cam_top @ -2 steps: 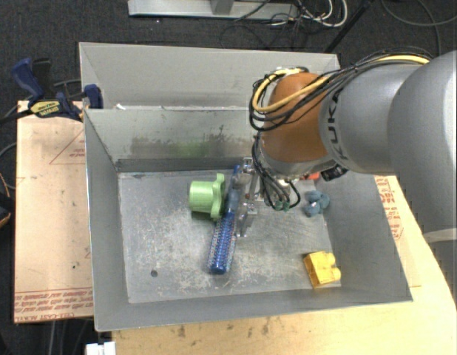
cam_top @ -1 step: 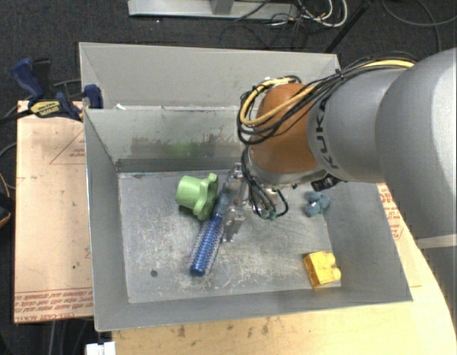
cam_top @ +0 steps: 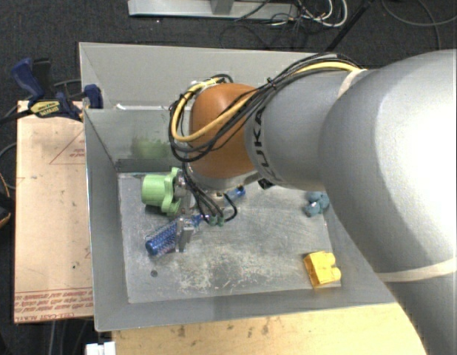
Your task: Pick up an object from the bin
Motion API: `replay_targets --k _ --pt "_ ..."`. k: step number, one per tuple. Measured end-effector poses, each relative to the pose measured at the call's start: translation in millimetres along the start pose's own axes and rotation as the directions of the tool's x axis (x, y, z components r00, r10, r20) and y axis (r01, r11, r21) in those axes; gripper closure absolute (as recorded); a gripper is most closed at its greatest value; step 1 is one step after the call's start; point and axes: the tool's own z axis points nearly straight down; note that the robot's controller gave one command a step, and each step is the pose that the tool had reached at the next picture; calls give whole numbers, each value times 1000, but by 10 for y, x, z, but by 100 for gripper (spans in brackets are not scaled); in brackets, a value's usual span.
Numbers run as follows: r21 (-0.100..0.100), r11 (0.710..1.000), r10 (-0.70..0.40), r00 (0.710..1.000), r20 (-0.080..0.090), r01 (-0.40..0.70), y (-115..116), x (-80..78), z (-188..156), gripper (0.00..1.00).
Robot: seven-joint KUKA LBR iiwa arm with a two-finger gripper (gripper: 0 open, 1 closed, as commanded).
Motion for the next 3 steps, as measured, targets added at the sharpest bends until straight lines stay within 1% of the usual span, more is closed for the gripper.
replay_targets --k 1,2,3 --pt "4 1000 7 1000 -3 -7 -51 1 13 100" --pt "2 1000 7 1000 5 -7 -54 -140 -1209 100" --pt "3 1000 7 1000 2 -7 -55 -136 -1184 0"
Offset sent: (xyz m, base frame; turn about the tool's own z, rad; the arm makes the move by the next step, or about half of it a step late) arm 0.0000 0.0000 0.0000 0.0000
